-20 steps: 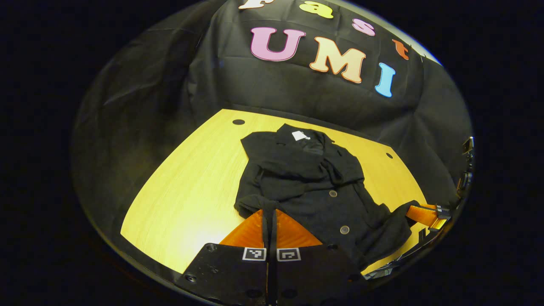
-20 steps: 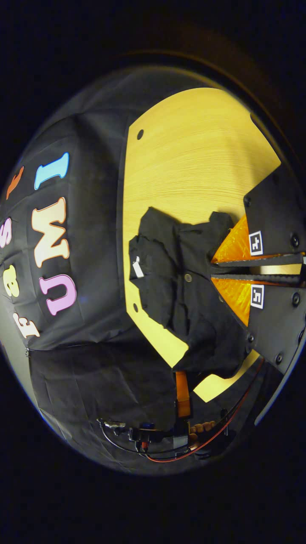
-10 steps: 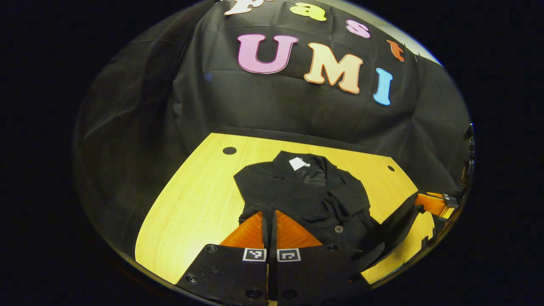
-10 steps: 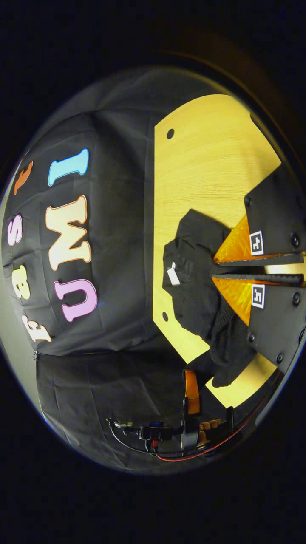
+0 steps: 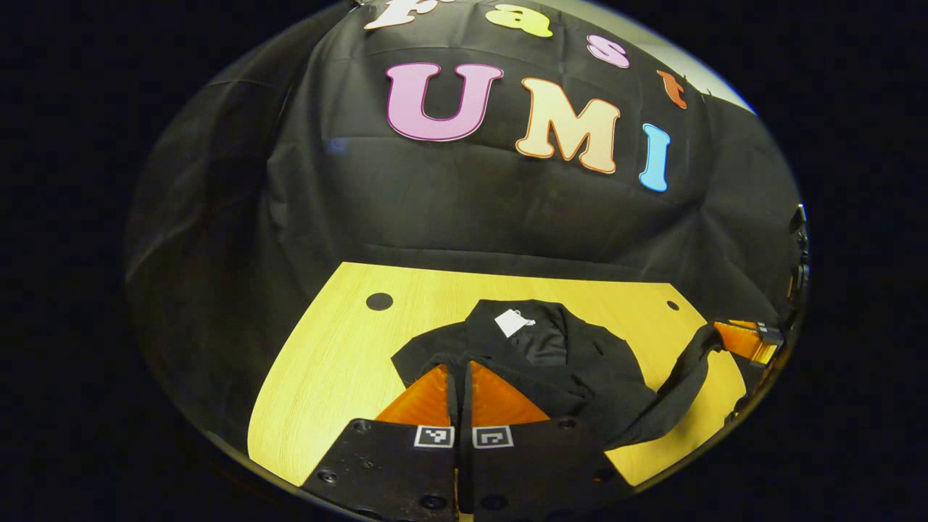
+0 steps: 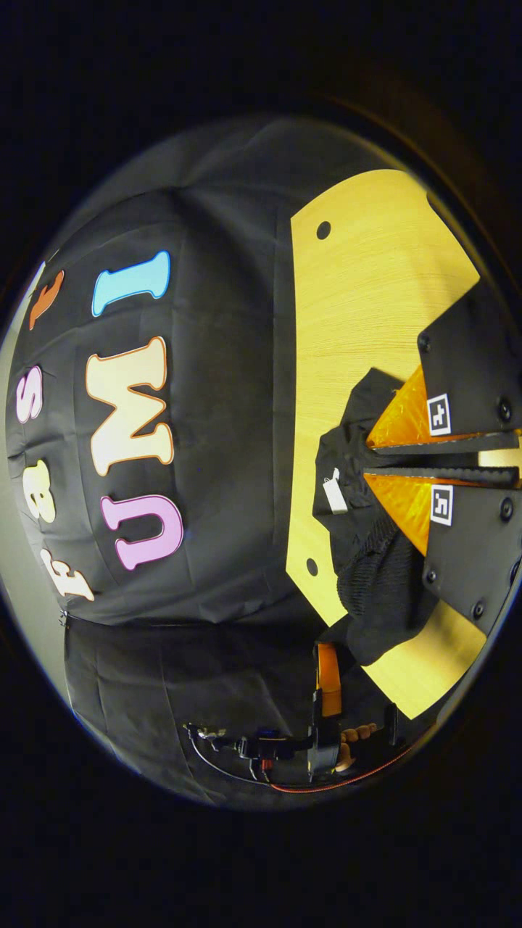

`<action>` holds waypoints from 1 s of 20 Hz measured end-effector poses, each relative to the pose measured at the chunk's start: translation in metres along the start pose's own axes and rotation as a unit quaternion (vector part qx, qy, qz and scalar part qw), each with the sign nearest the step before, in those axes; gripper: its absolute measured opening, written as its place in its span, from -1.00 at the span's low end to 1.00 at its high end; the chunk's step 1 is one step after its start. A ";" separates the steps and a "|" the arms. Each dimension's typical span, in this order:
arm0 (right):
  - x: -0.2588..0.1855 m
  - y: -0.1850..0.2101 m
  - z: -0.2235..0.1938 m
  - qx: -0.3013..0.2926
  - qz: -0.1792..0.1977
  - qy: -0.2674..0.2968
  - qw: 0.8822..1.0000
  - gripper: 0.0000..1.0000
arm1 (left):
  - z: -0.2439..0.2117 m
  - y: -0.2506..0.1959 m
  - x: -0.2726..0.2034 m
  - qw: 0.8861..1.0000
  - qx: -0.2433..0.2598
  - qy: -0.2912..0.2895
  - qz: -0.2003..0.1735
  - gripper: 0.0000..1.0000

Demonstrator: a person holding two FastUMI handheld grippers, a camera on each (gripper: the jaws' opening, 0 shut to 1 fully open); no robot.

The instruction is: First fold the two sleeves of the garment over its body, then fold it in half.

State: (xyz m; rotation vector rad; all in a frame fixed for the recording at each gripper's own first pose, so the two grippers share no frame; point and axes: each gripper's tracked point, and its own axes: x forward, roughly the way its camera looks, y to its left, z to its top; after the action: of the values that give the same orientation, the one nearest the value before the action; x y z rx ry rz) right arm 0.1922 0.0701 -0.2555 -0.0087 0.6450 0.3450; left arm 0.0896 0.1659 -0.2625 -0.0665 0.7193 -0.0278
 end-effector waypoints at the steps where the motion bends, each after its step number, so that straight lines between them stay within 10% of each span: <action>1: 0.006 -0.002 0.003 0.001 -0.004 0.001 1.000 -0.71 | 0.001 0.004 0.008 1.000 0.003 0.003 -0.001 -1.00; 9: 0.058 -0.037 0.015 0.005 -0.060 0.020 0.998 -0.79 | 0.011 0.030 0.062 1.000 0.027 0.005 -0.001 -1.00; 12: 0.063 -0.056 0.020 0.007 -0.110 0.013 0.994 -0.75 | 0.041 0.060 0.072 0.995 0.046 -0.037 0.076 -1.00; 15: 0.049 -0.061 0.041 -0.014 -0.148 -0.028 0.988 0.91 | 0.084 0.070 0.059 0.983 0.061 -0.132 0.113 0.78; 20: 0.013 -0.046 0.061 -0.027 -0.152 -0.085 0.984 0.98 | 0.103 0.050 0.027 0.981 0.056 -0.162 0.093 0.83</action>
State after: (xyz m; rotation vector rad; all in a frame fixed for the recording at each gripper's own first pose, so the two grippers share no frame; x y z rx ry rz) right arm 0.2521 0.0381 -0.2190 -0.1262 0.4555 0.0673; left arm 0.1778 0.2201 -0.2059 0.1015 0.3945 0.1189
